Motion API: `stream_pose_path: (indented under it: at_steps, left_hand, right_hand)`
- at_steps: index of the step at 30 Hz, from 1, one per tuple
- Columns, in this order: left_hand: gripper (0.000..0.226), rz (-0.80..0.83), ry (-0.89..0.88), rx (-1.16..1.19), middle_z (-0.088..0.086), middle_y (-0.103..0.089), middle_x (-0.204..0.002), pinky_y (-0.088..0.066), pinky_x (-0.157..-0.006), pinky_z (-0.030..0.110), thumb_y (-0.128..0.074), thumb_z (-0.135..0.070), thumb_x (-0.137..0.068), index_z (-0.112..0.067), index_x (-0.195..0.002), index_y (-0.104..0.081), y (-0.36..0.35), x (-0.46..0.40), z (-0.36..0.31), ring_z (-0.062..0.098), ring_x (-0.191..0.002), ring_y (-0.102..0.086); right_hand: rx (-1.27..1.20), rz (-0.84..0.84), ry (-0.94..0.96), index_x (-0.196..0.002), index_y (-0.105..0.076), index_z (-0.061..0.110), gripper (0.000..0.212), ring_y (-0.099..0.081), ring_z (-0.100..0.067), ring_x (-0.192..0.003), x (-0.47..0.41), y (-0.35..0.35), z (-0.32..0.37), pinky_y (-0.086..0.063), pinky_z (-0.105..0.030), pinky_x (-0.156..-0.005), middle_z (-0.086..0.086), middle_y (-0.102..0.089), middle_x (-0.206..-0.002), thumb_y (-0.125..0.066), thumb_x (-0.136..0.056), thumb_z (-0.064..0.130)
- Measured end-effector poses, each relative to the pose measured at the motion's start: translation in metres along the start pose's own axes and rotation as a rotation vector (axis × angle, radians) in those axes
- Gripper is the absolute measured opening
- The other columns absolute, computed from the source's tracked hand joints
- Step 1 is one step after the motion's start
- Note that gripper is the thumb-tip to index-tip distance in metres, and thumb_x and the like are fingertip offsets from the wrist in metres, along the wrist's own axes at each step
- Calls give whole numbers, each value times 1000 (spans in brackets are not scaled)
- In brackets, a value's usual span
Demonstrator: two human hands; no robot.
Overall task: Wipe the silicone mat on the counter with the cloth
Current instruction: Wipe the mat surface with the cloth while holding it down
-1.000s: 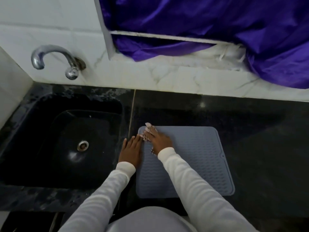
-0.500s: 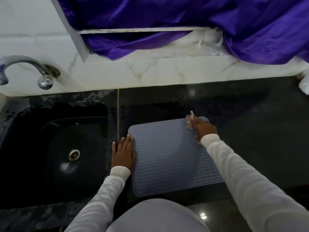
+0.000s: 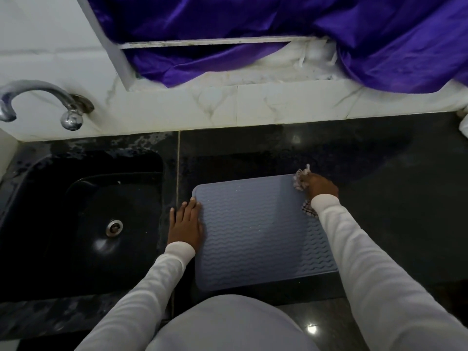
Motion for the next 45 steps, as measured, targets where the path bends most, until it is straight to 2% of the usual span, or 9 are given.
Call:
stream_pose_path:
  at_steps: [7, 11, 15, 18, 22, 28, 34, 40, 45]
  left_hand:
    - [65, 27, -14, -15, 1, -21, -159, -5, -120, 52, -17, -40, -89, -19, -151, -26, 2, 1, 3, 26, -147, -18]
    - [62, 9, -6, -9, 3, -28, -157, -9, -119, 53, -21, -37, -90, -16, -146, -35, 3, 0, 1, 28, -144, -25]
    - [54, 30, -12, -27, 0, -20, -160, -2, -119, 52, -36, -30, -97, -20, -150, -29, 3, 2, 2, 25, -147, -18]
    - [56, 46, -13, -32, -1, -17, -161, -2, -119, 53, -23, -35, -96, -22, -151, -23, 5, 4, 4, 23, -147, -16]
    - [63, 21, -10, -7, -4, -19, -160, -2, -118, 53, -10, -41, -93, -24, -150, -27, 6, 6, 5, 21, -147, -18]
    - [73, 4, -12, 13, -5, -17, -160, -1, -118, 51, 0, -45, -85, -24, -150, -27, 5, 6, 2, 21, -147, -17]
    - [76, 10, -1, 14, -3, -15, -161, -1, -119, 50, 1, -45, -84, -22, -151, -25, 3, 5, 0, 22, -148, -14]
    - [69, 42, -1, -10, -3, -14, -161, -2, -120, 51, -4, -44, -89, -23, -152, -20, 3, 3, 1, 22, -148, -12]
    - [71, 27, -24, -27, -3, -14, -161, -1, -119, 52, 0, -45, -87, -23, -152, -20, 4, 5, 3, 22, -148, -14]
  right_hand:
    - [-131, 56, 519, -123, -63, 30, 35, -55, -31, -118, 75, -13, 130, -45, -41, -98, -7, -56, -135, -50, -91, 23]
    - [17, 148, 693, -143, -42, 31, 47, -39, -28, -135, 105, -71, 189, -36, -38, -109, 3, -23, -158, -49, -97, 25]
    - [25, 189, 681, -151, -19, 38, 86, -40, -20, -134, 108, -97, 171, -35, -33, -111, 13, -11, -160, -68, -84, 14]
    - [5, 195, 681, -147, -32, 39, 75, -27, -2, -136, 88, -77, 142, -20, -19, -114, 18, -15, -157, -65, -86, 9]
    - [187, 43, 624, -137, -50, 33, 54, -38, -18, -138, 57, -41, 86, -35, -38, -110, 11, -33, -153, -55, -90, 8]
    - [403, 4, 411, -132, -52, 42, 45, -54, -37, -118, 27, -15, 3, -44, -42, -101, -11, -52, -138, -46, -91, 59]
    - [184, -117, 532, -136, -53, 19, 41, -50, -27, -126, 53, -21, 87, -43, -37, -99, -1, -49, -142, -48, -96, 14]
    - [16, 10, 737, -137, -50, 29, 50, -51, -25, -126, 72, -71, 195, -44, -38, -102, 12, -25, -156, -54, -91, 11]
    - [-50, 139, 635, -146, -33, 39, 60, -45, -17, -131, 61, -81, 174, -39, -27, -106, 9, -36, -152, -56, -93, 25]
Point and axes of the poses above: each hand's wrist, its own x-axis away from the middle knuckle, its own y-axis out of the back of the hand, z = x × y, the point moved 1 cm from there along -x, towards the middle knuckle
